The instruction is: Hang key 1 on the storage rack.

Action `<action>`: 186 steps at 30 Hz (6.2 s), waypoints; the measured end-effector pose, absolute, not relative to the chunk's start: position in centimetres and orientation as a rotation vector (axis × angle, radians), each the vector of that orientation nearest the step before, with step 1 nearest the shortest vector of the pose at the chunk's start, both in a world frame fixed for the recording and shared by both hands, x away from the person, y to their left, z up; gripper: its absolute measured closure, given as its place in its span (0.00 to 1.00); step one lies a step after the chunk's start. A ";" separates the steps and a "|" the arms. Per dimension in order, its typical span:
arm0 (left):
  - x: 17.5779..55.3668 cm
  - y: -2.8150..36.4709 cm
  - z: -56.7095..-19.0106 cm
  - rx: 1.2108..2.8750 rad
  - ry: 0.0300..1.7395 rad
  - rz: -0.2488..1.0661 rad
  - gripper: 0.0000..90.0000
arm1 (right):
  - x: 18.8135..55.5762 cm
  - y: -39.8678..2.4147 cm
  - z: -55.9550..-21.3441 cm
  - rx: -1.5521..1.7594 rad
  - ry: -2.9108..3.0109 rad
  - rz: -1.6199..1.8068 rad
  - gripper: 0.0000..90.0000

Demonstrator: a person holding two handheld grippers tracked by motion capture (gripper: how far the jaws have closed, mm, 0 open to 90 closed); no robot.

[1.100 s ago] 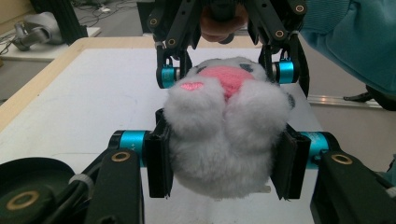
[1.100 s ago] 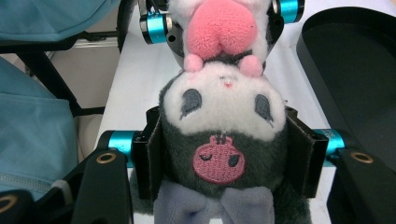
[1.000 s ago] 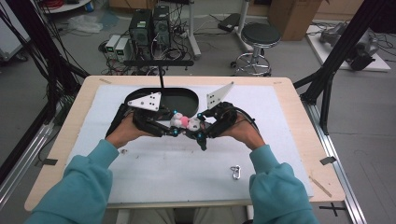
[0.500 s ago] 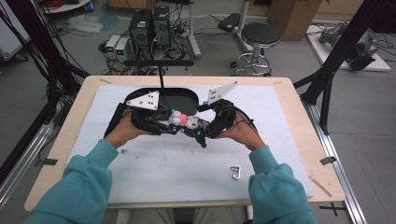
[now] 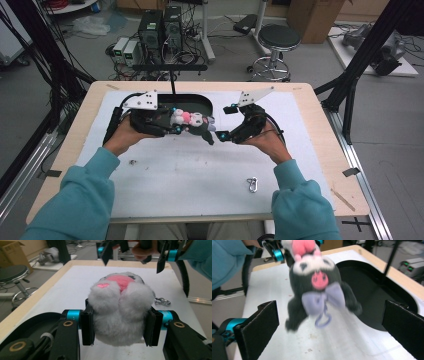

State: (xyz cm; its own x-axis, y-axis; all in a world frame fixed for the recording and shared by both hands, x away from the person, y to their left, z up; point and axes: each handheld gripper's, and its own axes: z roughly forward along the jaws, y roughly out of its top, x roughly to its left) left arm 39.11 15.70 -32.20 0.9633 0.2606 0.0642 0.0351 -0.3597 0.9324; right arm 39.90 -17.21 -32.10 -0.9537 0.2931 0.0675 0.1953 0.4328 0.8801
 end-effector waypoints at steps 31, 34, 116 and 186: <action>40.2 23.0 -30.0 1.821 0.582 0.560 0.59 | 36.6 -26.0 -31.9 0.699 2.252 1.596 0.01; 40.4 23.4 -30.0 1.807 0.625 0.581 0.59 | 36.4 -26.5 -31.9 0.699 2.236 1.609 0.01; 44.6 24.1 -26.8 1.660 0.854 0.824 0.59 | 35.5 -29.5 -33.6 0.789 2.186 1.636 0.01; 44.3 20.2 -34.7 1.852 0.898 0.643 0.59 | 35.8 -29.1 -34.0 0.803 2.211 1.629 0.01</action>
